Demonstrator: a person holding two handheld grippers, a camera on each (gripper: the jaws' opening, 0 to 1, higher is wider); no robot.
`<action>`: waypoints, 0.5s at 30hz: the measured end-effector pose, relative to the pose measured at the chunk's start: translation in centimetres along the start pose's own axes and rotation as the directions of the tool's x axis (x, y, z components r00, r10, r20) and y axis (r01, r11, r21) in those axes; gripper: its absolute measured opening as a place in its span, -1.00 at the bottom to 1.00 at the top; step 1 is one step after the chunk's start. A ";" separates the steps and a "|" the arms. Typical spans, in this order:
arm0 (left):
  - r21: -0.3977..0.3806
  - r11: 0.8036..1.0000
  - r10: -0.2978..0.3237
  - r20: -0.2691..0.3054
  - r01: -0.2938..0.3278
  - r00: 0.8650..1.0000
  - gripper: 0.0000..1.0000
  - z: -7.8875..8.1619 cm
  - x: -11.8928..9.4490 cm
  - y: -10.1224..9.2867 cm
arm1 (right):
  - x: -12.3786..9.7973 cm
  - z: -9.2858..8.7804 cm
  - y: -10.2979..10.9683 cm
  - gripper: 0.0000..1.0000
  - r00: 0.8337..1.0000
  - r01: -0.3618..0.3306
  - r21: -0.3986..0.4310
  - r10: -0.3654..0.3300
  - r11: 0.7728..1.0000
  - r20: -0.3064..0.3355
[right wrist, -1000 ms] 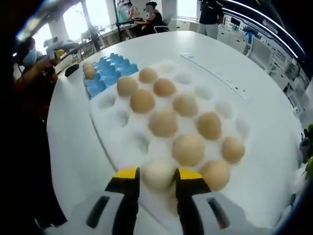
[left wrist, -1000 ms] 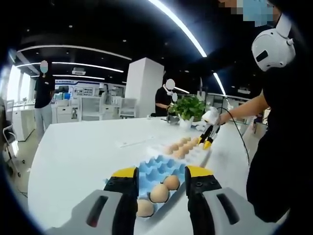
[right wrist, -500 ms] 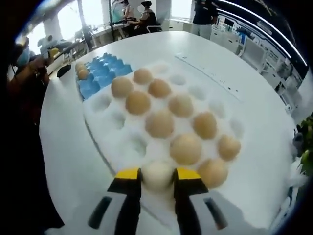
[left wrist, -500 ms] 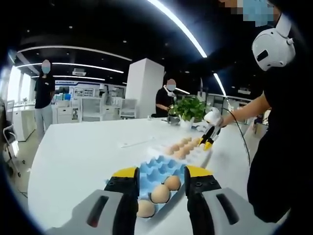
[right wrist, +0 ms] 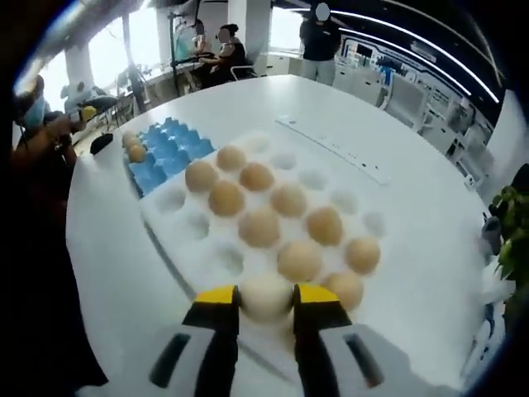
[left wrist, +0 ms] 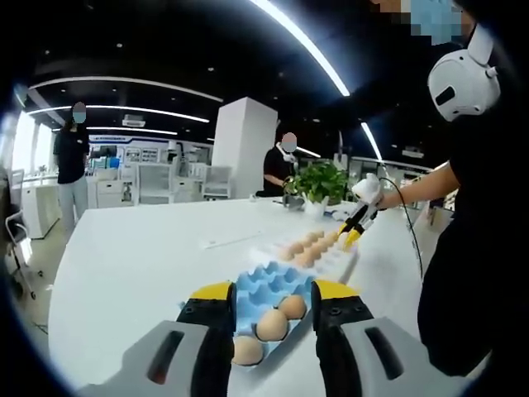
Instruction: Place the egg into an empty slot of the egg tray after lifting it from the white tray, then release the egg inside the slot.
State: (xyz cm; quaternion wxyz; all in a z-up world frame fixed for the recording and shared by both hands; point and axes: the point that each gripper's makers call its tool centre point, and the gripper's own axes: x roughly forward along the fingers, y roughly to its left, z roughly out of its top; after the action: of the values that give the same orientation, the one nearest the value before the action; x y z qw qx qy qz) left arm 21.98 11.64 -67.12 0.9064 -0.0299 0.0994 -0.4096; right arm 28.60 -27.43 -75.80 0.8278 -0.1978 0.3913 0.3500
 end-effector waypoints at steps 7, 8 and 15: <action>-0.001 1.000 -0.004 -0.005 0.004 1.000 -0.27 -0.1 0.2 -0.1 | -0.3 0.1 0.2 -0.52 1.000 0.000 -0.008 0.000 1.000 -0.007; -0.002 1.000 -0.005 -0.006 0.005 1.000 -0.27 -0.1 0.2 -0.1 | -0.3 0.2 0.3 -0.52 1.000 -0.003 -0.004 0.003 1.000 -0.004; -0.002 1.000 -0.010 -0.009 0.010 1.000 -0.27 -0.2 0.3 -0.1 | 0.2 1.8 1.6 -0.51 0.999 -0.028 -0.029 0.029 0.999 0.027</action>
State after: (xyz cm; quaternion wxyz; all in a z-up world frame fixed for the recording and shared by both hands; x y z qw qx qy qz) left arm 22.08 11.33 -67.34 0.9039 -0.0293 0.1035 -0.4140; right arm 28.40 -25.16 -74.89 0.8253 -0.1992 0.3775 0.3698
